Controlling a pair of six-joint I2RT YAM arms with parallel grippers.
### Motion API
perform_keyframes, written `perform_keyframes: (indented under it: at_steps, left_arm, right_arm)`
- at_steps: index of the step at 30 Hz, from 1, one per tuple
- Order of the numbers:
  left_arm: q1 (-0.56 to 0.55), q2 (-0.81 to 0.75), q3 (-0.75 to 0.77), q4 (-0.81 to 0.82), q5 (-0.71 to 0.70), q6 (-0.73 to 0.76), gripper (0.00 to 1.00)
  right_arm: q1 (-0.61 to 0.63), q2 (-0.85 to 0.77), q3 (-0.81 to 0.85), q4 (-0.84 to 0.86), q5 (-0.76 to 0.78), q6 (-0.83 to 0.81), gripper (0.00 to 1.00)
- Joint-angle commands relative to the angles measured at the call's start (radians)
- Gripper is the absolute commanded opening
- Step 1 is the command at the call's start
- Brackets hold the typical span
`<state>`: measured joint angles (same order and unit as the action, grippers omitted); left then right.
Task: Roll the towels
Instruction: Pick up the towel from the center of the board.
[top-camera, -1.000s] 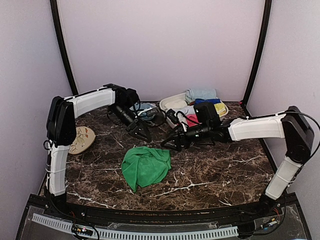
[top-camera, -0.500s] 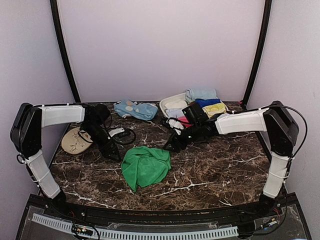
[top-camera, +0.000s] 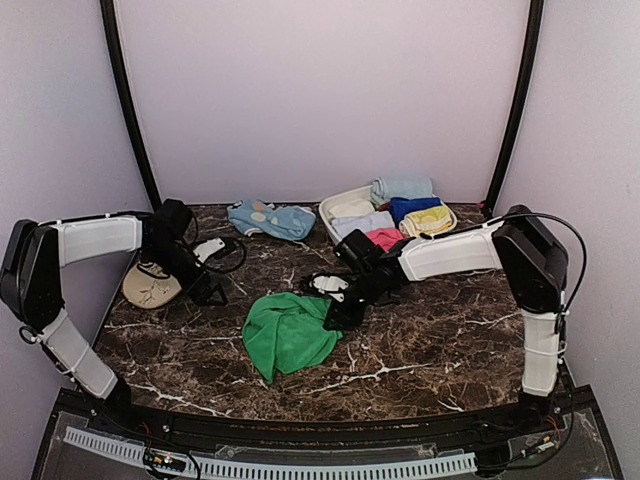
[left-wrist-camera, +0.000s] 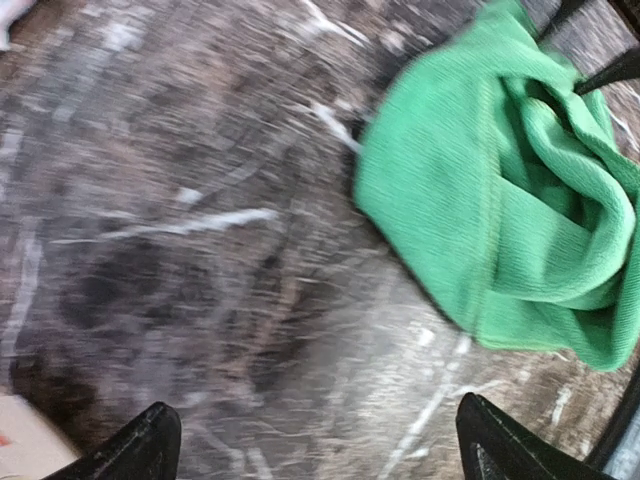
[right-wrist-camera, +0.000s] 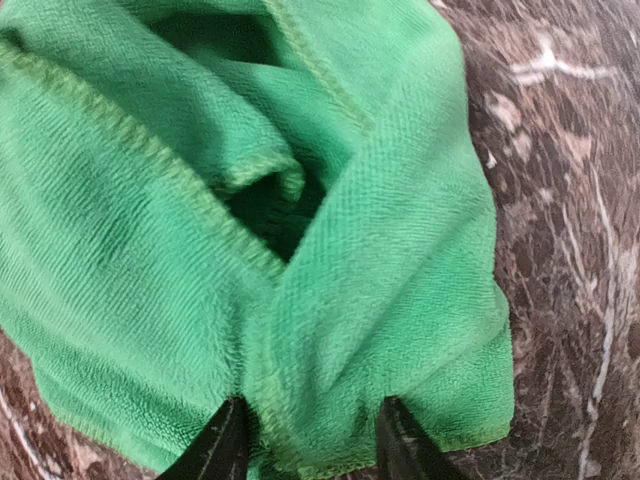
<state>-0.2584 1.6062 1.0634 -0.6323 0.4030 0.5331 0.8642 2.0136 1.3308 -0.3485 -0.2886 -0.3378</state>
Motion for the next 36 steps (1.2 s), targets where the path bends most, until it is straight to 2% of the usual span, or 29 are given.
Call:
perform_keyframes:
  at_steps: [1,3,5,9,11,17,22,27,30,33,36]
  left_arm:
    - [0.034,-0.074,-0.008,0.114,-0.122,-0.031,0.99]
    - [0.039,-0.086,-0.011,0.113,-0.106,-0.022,0.99]
    - [0.04,-0.093,-0.014,0.083,-0.023,0.004,0.95]
    - [0.031,-0.087,-0.031,0.038,0.199,0.02,0.8]
    - [0.0,-0.053,-0.029,0.004,0.247,0.038,0.79]
    - [-0.147,0.069,-0.023,-0.024,0.197,0.023,0.82]
    - [-0.206,0.173,0.026,0.005,0.106,-0.008,0.83]
    - [-0.22,0.233,0.093,0.033,0.117,-0.027,0.76]
    - [-0.224,0.271,0.112,0.034,0.116,-0.027,0.63]
    - [-0.225,0.297,0.123,0.02,0.131,-0.024,0.41]
    - [-0.224,0.307,0.136,0.006,0.14,-0.021,0.02]
  right_arm:
    - [0.009,0.049,0.065,-0.069,0.095,-0.011,0.37]
    - [0.006,0.047,0.081,-0.054,0.112,0.012,0.14]
    - [0.003,0.027,0.093,-0.037,0.12,0.033,0.01]
    - [-0.005,-0.057,0.082,-0.016,0.131,0.051,0.0]
    - [-0.018,-0.099,0.069,-0.027,0.12,0.055,0.0]
    - [-0.039,-0.162,-0.019,-0.068,0.09,0.078,0.0]
    - [-0.036,-0.181,-0.108,-0.04,0.048,0.138,0.0]
    - [-0.033,-0.221,-0.164,0.001,0.034,0.173,0.12]
    - [-0.038,-0.22,-0.151,-0.004,0.052,0.171,0.17]
    - [-0.046,-0.203,-0.127,-0.012,0.039,0.162,0.2]
    - [-0.052,-0.188,-0.102,-0.027,0.034,0.147,0.23]
